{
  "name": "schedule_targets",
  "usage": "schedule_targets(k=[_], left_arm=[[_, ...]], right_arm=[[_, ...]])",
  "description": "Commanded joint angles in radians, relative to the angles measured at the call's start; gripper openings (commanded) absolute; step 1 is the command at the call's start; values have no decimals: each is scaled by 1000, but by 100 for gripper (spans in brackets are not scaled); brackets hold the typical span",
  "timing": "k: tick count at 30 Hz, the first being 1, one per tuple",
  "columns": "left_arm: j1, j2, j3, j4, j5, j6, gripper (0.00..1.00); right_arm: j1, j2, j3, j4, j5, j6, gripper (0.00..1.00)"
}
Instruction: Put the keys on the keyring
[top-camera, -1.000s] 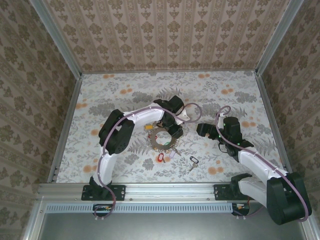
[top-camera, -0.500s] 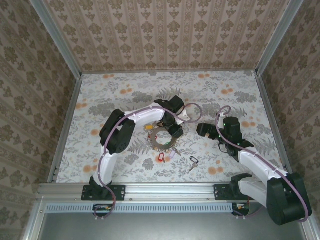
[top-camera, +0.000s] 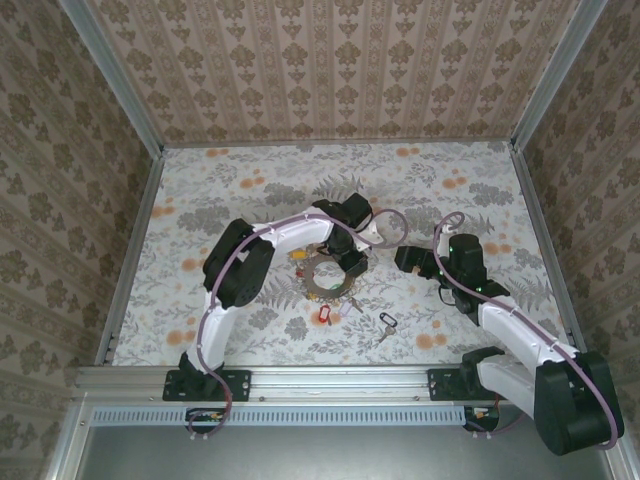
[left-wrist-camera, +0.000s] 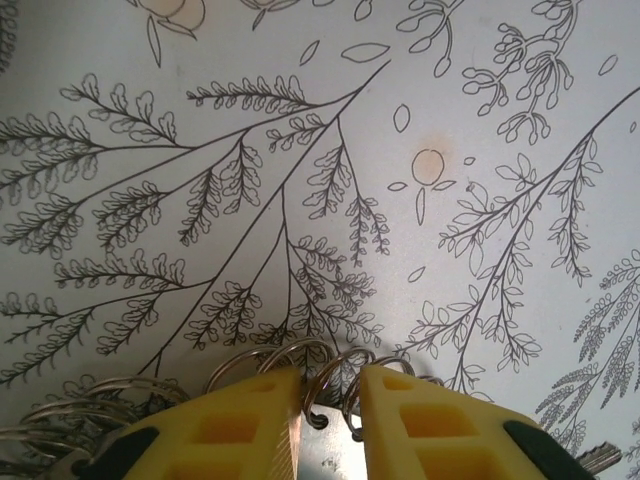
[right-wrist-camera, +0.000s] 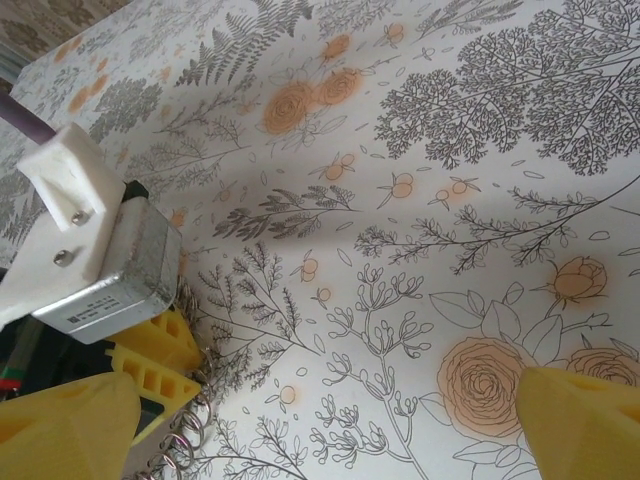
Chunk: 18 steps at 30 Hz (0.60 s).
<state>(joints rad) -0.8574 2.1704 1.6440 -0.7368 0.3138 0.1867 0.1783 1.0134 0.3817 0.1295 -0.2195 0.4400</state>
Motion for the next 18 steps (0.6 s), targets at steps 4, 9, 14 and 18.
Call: schedule_targets(k=[4,9,14,18], left_arm=[[-9,13,2,-28,-15,9,16],[-9,-7,2,-24,13,4,5],[-10,-35,-30,-2,35,23,0],[-2,-64,-61,20,43,28,0]], right_arm=[[-10,-29,8,-24,22,-25,98],[-12,-33,6,-23,21,-27,98],[-20,-51,5,-36,24,-35,98],[-26,-61,3,-41,22,-38,98]])
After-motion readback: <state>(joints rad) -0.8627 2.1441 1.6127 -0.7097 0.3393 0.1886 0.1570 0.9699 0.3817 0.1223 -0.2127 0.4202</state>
